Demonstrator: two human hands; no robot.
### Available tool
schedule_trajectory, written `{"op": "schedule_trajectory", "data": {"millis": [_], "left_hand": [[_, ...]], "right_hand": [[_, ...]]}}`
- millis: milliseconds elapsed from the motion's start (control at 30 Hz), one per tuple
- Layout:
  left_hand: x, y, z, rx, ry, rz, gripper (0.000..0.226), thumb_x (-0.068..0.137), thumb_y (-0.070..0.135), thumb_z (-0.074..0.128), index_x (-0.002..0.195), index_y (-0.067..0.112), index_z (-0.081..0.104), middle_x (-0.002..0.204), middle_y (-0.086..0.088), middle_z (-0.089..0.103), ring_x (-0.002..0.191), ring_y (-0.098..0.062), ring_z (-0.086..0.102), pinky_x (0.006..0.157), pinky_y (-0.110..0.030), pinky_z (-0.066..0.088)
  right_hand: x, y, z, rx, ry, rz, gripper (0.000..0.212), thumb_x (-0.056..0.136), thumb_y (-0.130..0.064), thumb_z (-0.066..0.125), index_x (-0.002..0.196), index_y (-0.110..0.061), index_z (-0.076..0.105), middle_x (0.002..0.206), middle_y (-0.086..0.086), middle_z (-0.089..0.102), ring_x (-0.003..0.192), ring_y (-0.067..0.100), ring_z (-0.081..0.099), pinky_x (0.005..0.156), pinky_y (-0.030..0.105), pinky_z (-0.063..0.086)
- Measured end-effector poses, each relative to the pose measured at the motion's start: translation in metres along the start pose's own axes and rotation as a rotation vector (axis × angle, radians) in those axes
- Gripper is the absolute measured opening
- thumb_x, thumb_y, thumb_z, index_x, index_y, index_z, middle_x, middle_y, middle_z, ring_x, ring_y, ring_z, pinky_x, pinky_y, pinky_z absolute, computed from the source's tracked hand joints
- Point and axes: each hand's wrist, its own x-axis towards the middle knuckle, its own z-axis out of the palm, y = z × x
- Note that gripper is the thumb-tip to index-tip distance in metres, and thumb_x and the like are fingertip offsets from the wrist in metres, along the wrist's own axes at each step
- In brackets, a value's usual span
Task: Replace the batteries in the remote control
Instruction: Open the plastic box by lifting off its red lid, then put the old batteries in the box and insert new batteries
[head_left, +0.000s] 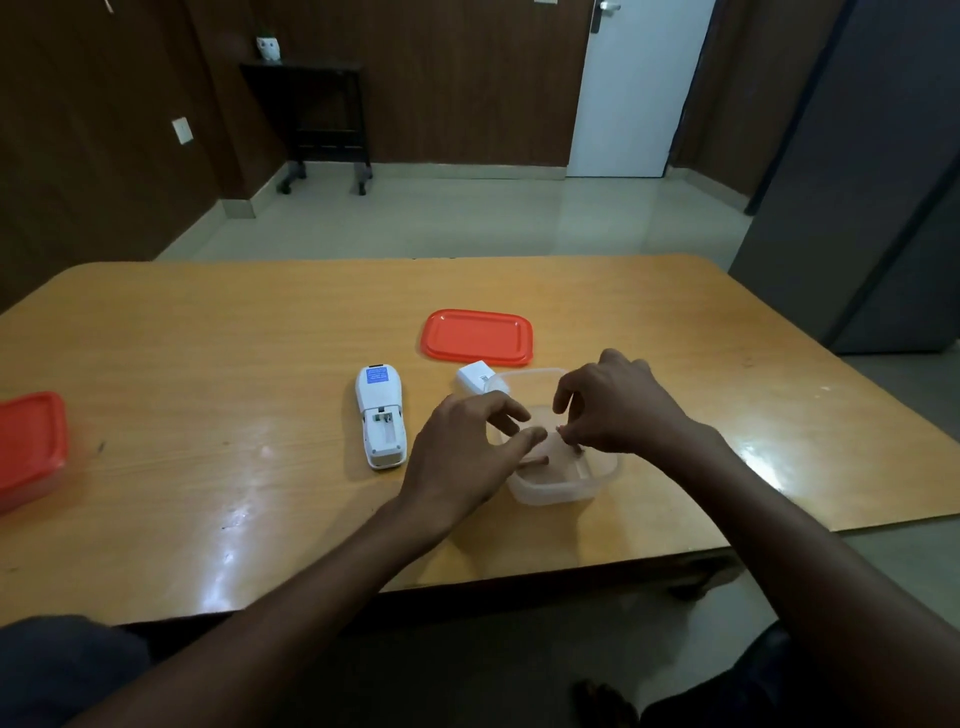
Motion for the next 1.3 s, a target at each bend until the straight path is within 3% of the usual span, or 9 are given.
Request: {"op": "schedule_trajectory", "data": {"millis": [133, 233, 300, 433, 600, 667, 833, 1133, 1300], "left_hand": [[0.008, -0.004, -0.009, -0.235, 0.129, -0.106, 0.003, 0.088, 0.032, 0.075, 0.090, 0.030, 0.076, 0.079, 0.020, 0.069, 0.066, 0.009, 0.059, 0.061, -0.008, 0.043], [0.019, -0.014, -0.017, -0.357, 0.158, -0.244, 0.003, 0.089, 0.028, 0.073, 0.091, 0.029, 0.075, 0.082, 0.012, 0.071, 0.062, -0.006, 0.062, 0.064, -0.031, 0.058], [0.024, -0.021, -0.021, -0.420, 0.124, -0.310, 0.006, 0.091, 0.023, 0.071, 0.096, 0.024, 0.074, 0.086, 0.004, 0.072, 0.063, -0.014, 0.066, 0.067, -0.037, 0.061], [0.026, -0.027, -0.022, -0.510, 0.034, -0.387, 0.015, 0.090, 0.019, 0.074, 0.104, 0.014, 0.073, 0.080, -0.003, 0.071, 0.062, -0.019, 0.071, 0.074, -0.042, 0.064], [0.024, -0.026, -0.016, -0.734, -0.084, -0.516, 0.028, 0.084, 0.012, 0.081, 0.108, 0.005, 0.069, 0.065, -0.009, 0.068, 0.058, -0.024, 0.071, 0.073, -0.049, 0.064], [0.023, -0.025, -0.016, -0.816, -0.118, -0.557, 0.030, 0.083, 0.006, 0.080, 0.110, 0.002, 0.067, 0.067, -0.010, 0.069, 0.056, -0.024, 0.070, 0.068, -0.045, 0.065], [0.022, -0.019, -0.020, -0.933, -0.127, -0.623, 0.028, 0.082, -0.001, 0.078, 0.109, -0.001, 0.066, 0.076, -0.020, 0.072, 0.060, -0.027, 0.070, 0.057, -0.035, 0.064], [0.021, -0.019, -0.017, -0.927, -0.119, -0.641, 0.026, 0.084, 0.002, 0.077, 0.108, 0.003, 0.067, 0.082, -0.021, 0.074, 0.061, -0.025, 0.073, 0.057, -0.033, 0.063], [0.020, -0.017, -0.018, -0.929, -0.143, -0.643, 0.025, 0.085, 0.002, 0.076, 0.109, 0.003, 0.067, 0.087, -0.023, 0.072, 0.060, -0.026, 0.071, 0.055, -0.034, 0.062]], "right_hand": [[0.015, 0.004, -0.007, 0.248, 0.109, 0.041, 0.012, 0.077, -0.029, 0.077, 0.086, -0.021, 0.076, 0.076, -0.006, 0.071, 0.080, 0.016, 0.065, 0.070, 0.036, 0.056], [0.034, 0.005, -0.005, 0.323, 0.221, 0.114, 0.009, 0.081, -0.026, 0.074, 0.083, -0.017, 0.077, 0.074, -0.001, 0.072, 0.074, 0.018, 0.066, 0.066, 0.037, 0.057], [0.050, 0.006, 0.002, 0.337, 0.234, 0.142, 0.009, 0.081, -0.023, 0.072, 0.084, -0.017, 0.078, 0.078, 0.001, 0.075, 0.076, 0.019, 0.067, 0.068, 0.039, 0.059], [0.085, 0.012, 0.012, 0.389, 0.171, 0.180, 0.011, 0.078, -0.014, 0.074, 0.085, -0.017, 0.082, 0.082, 0.004, 0.078, 0.079, 0.020, 0.070, 0.072, 0.039, 0.060], [0.113, 0.017, 0.020, 0.381, -0.028, 0.193, 0.017, 0.076, -0.016, 0.081, 0.093, -0.018, 0.083, 0.091, 0.003, 0.078, 0.088, 0.017, 0.069, 0.078, 0.032, 0.057], [0.119, 0.019, 0.023, 0.370, -0.081, 0.211, 0.018, 0.076, -0.014, 0.079, 0.093, -0.022, 0.082, 0.090, 0.001, 0.076, 0.089, 0.015, 0.066, 0.075, 0.028, 0.053], [0.122, 0.023, 0.024, 0.315, -0.044, 0.185, 0.016, 0.068, -0.014, 0.083, 0.080, -0.024, 0.082, 0.081, 0.000, 0.077, 0.080, 0.017, 0.070, 0.074, 0.032, 0.059], [0.119, 0.020, 0.021, 0.174, -0.062, 0.111, 0.020, 0.074, -0.024, 0.082, 0.094, -0.029, 0.081, 0.096, 0.000, 0.075, 0.087, 0.019, 0.068, 0.075, 0.037, 0.060], [0.118, 0.022, 0.018, 0.156, -0.105, 0.077, 0.019, 0.079, -0.033, 0.080, 0.098, -0.036, 0.078, 0.092, -0.005, 0.069, 0.088, 0.018, 0.065, 0.073, 0.035, 0.057]]}}
